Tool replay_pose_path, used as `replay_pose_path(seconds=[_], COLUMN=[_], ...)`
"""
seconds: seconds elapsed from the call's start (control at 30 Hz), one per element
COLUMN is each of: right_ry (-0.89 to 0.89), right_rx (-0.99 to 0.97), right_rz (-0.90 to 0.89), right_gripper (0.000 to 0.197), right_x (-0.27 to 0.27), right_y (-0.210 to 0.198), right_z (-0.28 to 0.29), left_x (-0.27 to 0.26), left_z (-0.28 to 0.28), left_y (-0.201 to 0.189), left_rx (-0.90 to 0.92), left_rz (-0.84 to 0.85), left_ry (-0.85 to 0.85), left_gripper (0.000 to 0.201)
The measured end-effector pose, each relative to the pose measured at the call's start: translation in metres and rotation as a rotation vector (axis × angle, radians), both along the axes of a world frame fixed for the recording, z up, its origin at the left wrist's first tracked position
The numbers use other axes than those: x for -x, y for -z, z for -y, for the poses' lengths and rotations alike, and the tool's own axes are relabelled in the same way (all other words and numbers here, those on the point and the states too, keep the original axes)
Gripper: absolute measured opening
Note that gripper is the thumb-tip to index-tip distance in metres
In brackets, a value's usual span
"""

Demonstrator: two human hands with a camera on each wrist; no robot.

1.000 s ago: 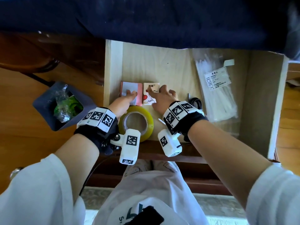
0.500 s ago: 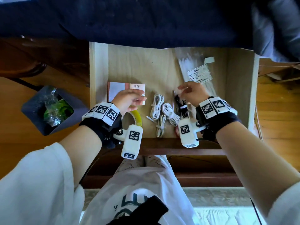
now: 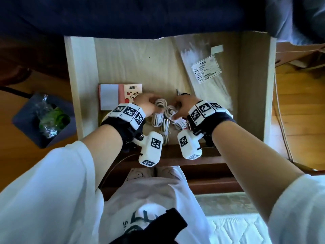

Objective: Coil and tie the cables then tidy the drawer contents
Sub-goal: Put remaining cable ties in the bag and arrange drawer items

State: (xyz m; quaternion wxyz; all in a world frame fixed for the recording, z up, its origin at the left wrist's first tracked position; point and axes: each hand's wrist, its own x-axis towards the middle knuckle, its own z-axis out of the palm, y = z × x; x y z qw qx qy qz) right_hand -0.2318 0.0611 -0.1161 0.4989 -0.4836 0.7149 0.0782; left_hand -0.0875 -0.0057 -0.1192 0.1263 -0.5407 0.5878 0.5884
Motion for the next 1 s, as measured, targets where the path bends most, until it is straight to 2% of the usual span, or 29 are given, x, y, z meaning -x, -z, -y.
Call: replay_pose_path(seconds=[0.1, 0.2, 0.37, 0.47, 0.63, 0.73, 0.8, 0.87, 1.0], right_ry=[0.023, 0.098, 0.343, 0.468, 0.471, 0.549, 0.596, 0.644, 0.719], right_rx=[0.001, 0.015, 0.055, 0.068, 0.060, 0.061, 0.076, 0.104, 0.149], right_rz=[-0.023, -0.031, -0.014, 0.029, 0.031, 0.087, 0.122, 0.147, 0.211], right_gripper=[0.039, 0.037, 0.033, 0.027, 0.020, 0.020, 0.020, 0.022, 0.023], right_x=[0.002, 0.005, 0.019, 0.030, 0.033, 0.035, 0.037, 0.039, 0.045], right_y=[0.003, 0.005, -0.012, -0.021, -0.021, -0.021, -0.023, -0.026, -0.033], right_z=[-0.001, -0.008, -0.018, -0.025, -0.034, -0.037, -0.038, -0.040, -0.042], left_x=[-0.005, -0.010, -0.024, -0.033, -0.039, -0.042, -0.043, -0.043, -0.038], left_z=[-0.003, -0.004, -0.004, -0.003, -0.005, -0.004, -0.004, -0.006, -0.013], left_y=[0.001, 0.000, -0.006, -0.008, -0.009, -0.013, -0.016, -0.018, -0.025], left_rx=[0.078, 0.116, 0.050, 0.000, -0.006, -0.003, -0.001, -0.033, -0.214], left_rz=[0.018, 0.008, -0.046, -0.048, -0.046, -0.074, -0.068, -0.057, -0.098], left_ry=[0.040, 0.052, -0.079, -0.088, -0.155, -0.206, -0.220, -0.267, -0.448], left_gripper=[0.049, 0.045, 0.036, 0.031, 0.027, 0.027, 0.020, 0.004, 0.015])
